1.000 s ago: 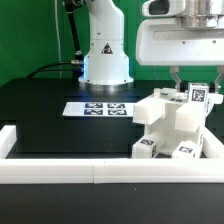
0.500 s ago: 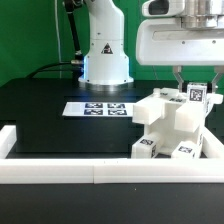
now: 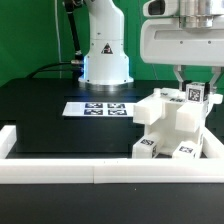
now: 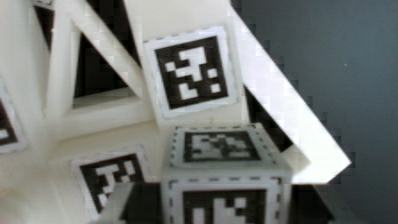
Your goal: Assemble chair
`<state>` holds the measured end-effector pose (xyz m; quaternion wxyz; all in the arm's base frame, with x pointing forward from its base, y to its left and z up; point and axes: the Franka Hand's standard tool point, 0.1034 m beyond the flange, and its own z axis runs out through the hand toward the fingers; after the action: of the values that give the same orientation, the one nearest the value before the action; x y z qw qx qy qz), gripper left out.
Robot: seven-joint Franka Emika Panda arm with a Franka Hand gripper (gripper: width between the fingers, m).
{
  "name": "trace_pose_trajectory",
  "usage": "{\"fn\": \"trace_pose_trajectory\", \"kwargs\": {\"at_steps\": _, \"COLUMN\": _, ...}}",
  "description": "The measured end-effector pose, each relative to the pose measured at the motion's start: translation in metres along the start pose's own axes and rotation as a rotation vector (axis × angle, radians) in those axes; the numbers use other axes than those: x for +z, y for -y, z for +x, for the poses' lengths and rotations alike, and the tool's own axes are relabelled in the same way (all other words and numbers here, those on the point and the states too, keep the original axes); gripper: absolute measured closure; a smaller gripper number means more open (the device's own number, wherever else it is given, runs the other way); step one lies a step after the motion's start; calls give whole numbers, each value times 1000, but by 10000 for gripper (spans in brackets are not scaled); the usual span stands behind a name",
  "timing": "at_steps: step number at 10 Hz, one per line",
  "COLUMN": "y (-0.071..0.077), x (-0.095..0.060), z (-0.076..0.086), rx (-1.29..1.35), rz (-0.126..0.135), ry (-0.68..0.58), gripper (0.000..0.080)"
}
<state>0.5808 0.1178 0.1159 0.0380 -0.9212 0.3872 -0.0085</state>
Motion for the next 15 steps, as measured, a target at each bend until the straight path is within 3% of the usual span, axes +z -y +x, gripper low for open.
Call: {"fn": "trace_pose_trajectory", "kwargs": {"at_steps": 15, "y": 3, "x": 1, "z": -4, "rx": 766, "rz": 5, "ry": 9, "gripper": 511}}
